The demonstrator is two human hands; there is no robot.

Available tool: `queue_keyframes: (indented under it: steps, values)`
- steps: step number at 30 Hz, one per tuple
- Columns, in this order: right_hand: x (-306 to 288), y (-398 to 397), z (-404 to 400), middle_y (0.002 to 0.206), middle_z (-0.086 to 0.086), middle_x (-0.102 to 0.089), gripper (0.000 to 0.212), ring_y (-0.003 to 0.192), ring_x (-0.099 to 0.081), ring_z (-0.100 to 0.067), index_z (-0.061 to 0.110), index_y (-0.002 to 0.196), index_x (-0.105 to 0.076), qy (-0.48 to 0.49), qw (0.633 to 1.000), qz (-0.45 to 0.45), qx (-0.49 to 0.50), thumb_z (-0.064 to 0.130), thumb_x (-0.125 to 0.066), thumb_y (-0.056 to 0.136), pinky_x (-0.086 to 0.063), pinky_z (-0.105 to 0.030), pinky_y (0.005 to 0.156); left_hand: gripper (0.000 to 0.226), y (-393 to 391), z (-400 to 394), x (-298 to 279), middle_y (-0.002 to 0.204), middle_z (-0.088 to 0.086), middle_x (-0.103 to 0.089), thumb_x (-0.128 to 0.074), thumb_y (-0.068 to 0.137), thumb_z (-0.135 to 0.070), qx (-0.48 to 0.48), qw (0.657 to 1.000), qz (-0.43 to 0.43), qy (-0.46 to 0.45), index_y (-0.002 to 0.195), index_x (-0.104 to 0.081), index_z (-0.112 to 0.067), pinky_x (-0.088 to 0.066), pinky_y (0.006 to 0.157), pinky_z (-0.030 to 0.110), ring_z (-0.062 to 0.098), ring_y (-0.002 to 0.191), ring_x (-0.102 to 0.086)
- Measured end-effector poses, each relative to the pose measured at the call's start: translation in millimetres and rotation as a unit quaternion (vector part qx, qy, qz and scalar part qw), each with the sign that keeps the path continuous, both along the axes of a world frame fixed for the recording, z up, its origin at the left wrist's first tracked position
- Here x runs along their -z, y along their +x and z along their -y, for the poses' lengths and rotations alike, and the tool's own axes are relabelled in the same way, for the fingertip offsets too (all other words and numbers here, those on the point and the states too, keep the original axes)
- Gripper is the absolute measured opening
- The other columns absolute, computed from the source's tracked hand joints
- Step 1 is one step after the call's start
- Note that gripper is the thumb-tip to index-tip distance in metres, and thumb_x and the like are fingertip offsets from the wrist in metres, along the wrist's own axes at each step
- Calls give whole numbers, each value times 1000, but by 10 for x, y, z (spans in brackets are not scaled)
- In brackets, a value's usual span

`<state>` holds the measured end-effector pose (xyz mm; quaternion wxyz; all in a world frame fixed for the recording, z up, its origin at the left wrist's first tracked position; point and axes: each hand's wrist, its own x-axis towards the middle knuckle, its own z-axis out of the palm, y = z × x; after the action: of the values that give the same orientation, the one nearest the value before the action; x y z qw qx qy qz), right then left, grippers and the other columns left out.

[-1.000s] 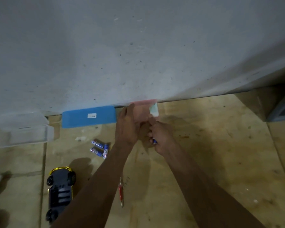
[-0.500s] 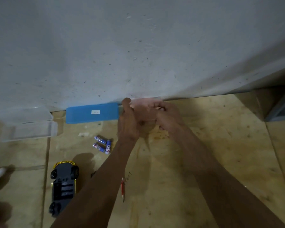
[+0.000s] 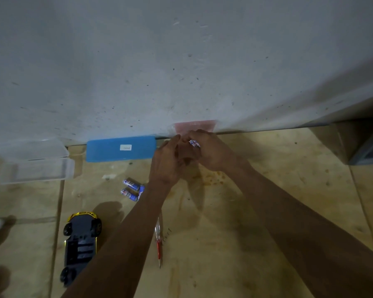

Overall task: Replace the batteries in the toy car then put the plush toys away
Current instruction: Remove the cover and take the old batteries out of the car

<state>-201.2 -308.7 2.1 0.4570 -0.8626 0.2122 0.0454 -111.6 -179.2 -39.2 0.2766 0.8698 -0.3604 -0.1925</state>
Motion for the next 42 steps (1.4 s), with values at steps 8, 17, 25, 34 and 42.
queue_keyframes:
  steps: [8,17,25,34,42]
  values:
    - [115,-81,13,113,-10,-72,34,99,-68,-25,10,118,-70,-105,993,47,38,7,-67,84,-55,-33,86,55,-8,13,-27,120,18,-68,-74,84,-7,-5,1000,-8,-2,136,-57,-7,-52,92,40,35,106,-65]
    - [20,-342,65,122,-10,-56,45,106,-57,-23,10,119,-62,-253,939,141,185,0,-72,77,-54,-29,81,57,-70,1,-109,100,6,-63,-83,79,-10,-75,993,-87,-21,123,-48,-14,-60,79,43,27,91,-66]
    - [123,-406,101,113,-9,-67,35,101,-62,-32,7,113,-71,-200,975,56,82,4,-76,78,-56,-42,80,68,-158,-58,-144,130,15,-53,-81,82,-19,-31,998,-7,-47,140,-45,-16,-59,80,48,33,102,-63]
    - [264,-514,-38,130,-11,-64,30,115,-59,-35,10,115,-72,-243,969,27,43,16,-73,86,-56,-42,90,32,-104,-173,21,125,17,-60,-79,84,-24,43,995,83,-22,112,-74,-10,-61,73,45,34,87,-68]
    - [424,-511,-163,139,-8,-59,49,109,-60,-38,16,127,-64,-320,947,3,24,3,-72,80,-60,-44,71,27,-64,-105,101,123,8,-56,-60,98,-33,42,997,57,-7,117,-71,-17,-55,77,36,29,100,-62]
